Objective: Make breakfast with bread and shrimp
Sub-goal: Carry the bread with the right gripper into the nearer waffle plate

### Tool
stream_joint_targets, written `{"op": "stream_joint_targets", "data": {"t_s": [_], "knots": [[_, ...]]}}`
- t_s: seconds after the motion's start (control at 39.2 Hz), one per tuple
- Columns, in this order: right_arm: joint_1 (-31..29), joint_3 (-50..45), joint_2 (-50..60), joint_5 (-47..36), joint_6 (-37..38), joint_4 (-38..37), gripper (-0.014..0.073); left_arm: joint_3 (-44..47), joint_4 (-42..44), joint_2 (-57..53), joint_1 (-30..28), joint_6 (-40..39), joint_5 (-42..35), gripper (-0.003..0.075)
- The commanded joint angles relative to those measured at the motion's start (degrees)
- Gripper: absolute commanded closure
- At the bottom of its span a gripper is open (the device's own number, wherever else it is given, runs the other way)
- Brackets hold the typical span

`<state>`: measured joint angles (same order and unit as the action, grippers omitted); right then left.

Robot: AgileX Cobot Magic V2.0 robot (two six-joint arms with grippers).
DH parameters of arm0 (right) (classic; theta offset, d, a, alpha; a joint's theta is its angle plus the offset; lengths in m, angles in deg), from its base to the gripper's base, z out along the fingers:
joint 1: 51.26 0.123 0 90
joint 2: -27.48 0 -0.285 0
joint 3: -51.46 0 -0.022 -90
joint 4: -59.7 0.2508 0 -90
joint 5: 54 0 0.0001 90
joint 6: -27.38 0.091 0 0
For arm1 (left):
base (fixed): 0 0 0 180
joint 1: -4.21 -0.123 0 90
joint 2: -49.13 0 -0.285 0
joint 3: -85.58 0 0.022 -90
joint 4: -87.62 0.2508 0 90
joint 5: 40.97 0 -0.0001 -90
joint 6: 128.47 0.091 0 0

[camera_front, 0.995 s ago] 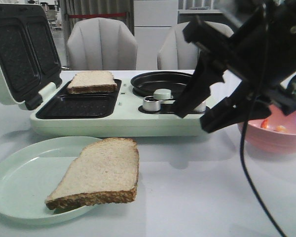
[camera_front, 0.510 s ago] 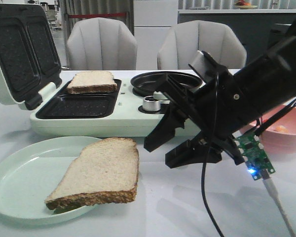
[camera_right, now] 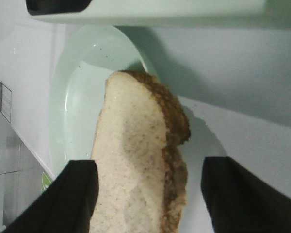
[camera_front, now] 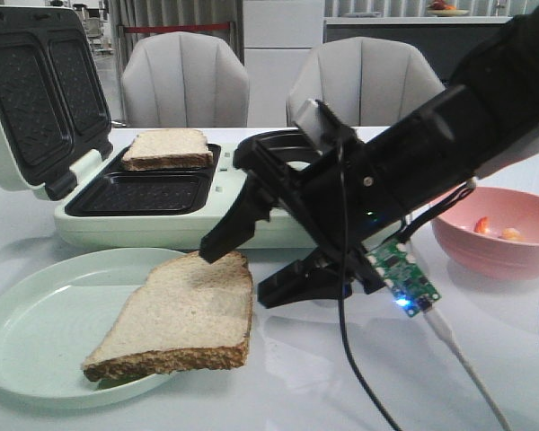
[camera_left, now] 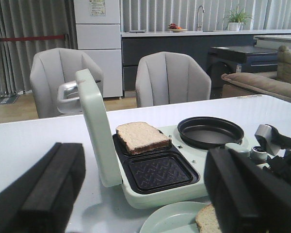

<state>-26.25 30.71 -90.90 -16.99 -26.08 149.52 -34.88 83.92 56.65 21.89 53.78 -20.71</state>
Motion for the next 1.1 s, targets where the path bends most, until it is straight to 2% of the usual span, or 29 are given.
{"op": "stream_joint_targets", "data": {"t_s": [0.0,0.08,0.2,0.26,0.69,0.84,1.07], "knots": [[0.95,2.04,1.29,2.34,-0.88,2.07,0.0055,-1.32,-0.59,0.26,0.4,-0.31,-4.51,0.0156],[1.44,2.47,1.15,2.14,-0.88,2.13,0.0123,-1.32,-0.59,0.26,0.4,-0.31,-4.51,0.0156],[1.44,3.4,1.71,2.19,-0.83,2.14,0.0319,-1.32,-0.59,0.26,0.4,-0.31,-4.51,0.0156],[1.44,3.4,2.15,2.12,-0.83,2.14,0.0354,-1.32,-0.59,0.26,0.4,-0.31,-4.51,0.0156],[1.44,5.11,11.38,1.56,-2.79,3.36,0.0355,-1.32,-0.59,0.26,0.4,-0.31,-4.51,0.0156],[1.44,9.93,11.09,0.14,-3.74,8.98,0.0355,-1.32,-0.59,0.26,0.4,-0.31,-4.51,0.0156],[1.44,21.09,5.31,-2.49,-11.79,18.92,0.0355,-1.32,-0.59,0.26,0.4,-0.31,-4.51,0.0156]]}}
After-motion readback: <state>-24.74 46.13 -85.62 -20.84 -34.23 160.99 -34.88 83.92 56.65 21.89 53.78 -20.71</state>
